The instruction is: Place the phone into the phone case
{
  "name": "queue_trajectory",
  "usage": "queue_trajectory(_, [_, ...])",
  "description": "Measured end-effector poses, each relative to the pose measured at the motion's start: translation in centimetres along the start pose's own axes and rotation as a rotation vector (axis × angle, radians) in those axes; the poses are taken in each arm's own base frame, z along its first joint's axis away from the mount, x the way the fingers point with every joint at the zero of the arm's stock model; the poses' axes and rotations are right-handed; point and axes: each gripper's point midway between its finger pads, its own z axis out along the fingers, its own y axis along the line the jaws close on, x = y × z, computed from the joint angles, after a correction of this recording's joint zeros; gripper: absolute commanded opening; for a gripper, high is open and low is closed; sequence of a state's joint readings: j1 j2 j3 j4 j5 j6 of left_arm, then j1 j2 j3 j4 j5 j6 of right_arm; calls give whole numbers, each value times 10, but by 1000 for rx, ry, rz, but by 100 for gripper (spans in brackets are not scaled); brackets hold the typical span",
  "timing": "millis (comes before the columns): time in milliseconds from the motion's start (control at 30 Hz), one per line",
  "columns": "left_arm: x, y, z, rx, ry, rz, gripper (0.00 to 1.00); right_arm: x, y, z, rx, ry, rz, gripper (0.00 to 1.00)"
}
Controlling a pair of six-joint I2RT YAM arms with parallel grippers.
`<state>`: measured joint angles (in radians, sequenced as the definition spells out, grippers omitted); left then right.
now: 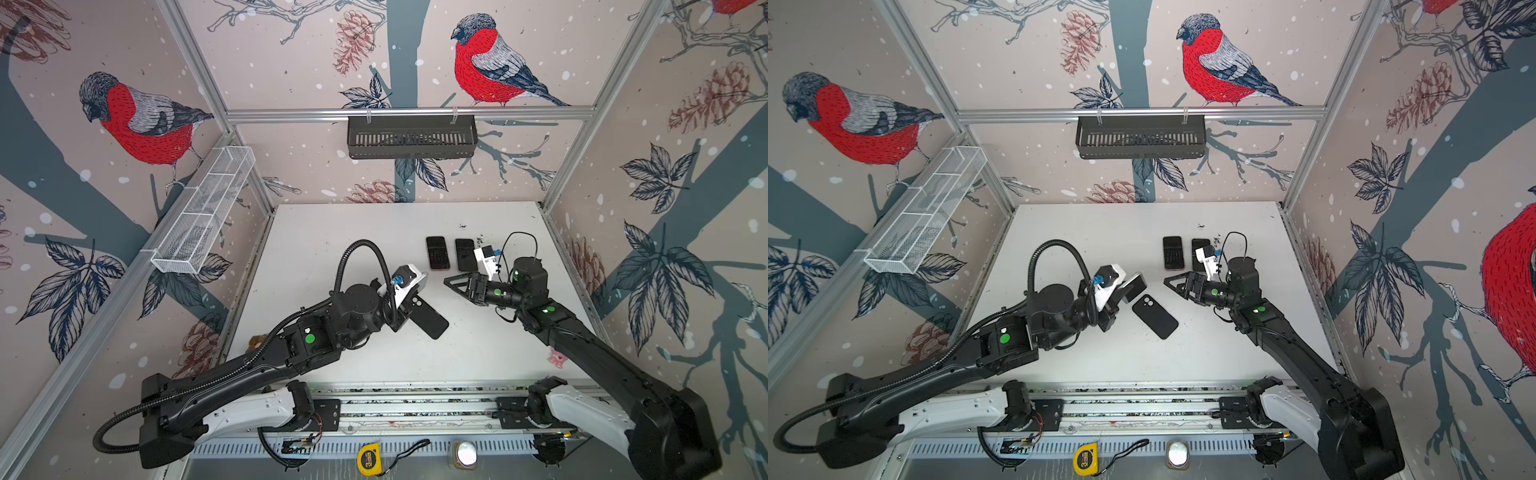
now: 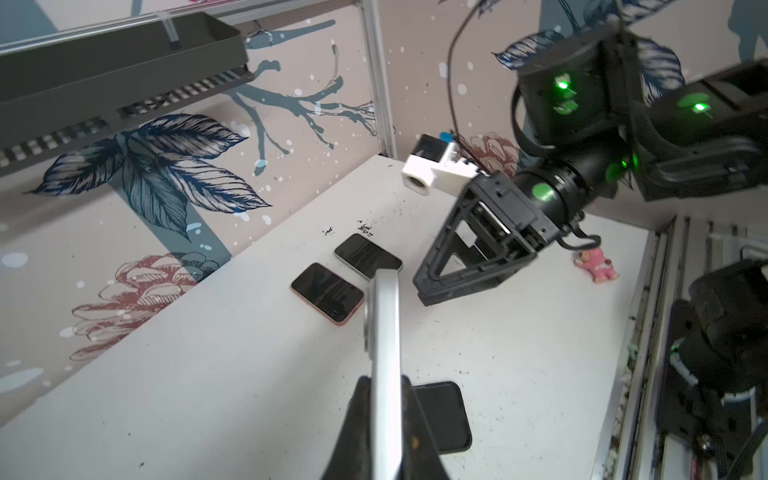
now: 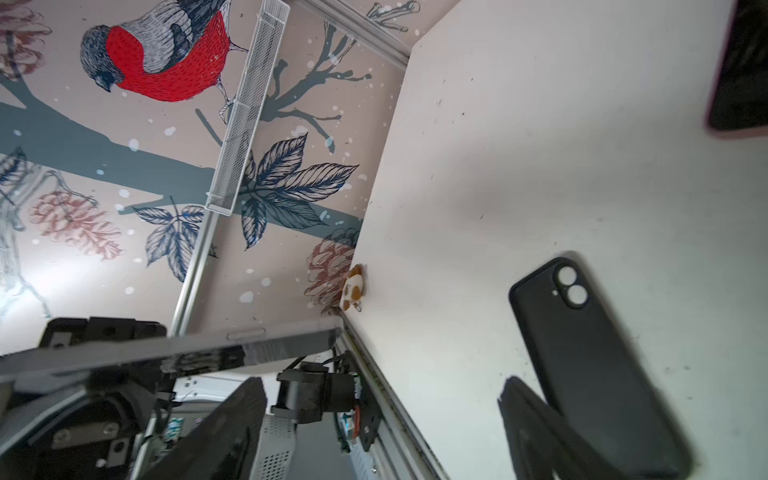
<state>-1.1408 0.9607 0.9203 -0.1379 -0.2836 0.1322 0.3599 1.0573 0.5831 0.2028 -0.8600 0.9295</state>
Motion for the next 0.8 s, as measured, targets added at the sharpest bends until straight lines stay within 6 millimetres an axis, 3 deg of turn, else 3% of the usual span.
queue_trajectory(200, [18,-23,8,-8,53,200,0,9,-2,15,-46,99,159,81])
queue_trajectory(467, [17,-32,18,-12,68,301,0,33,-5,28,-97,219,325,80])
queue_trajectory(800, [19,-47,29,-36,111,433,0,41,-1,37,-169,242,438,74])
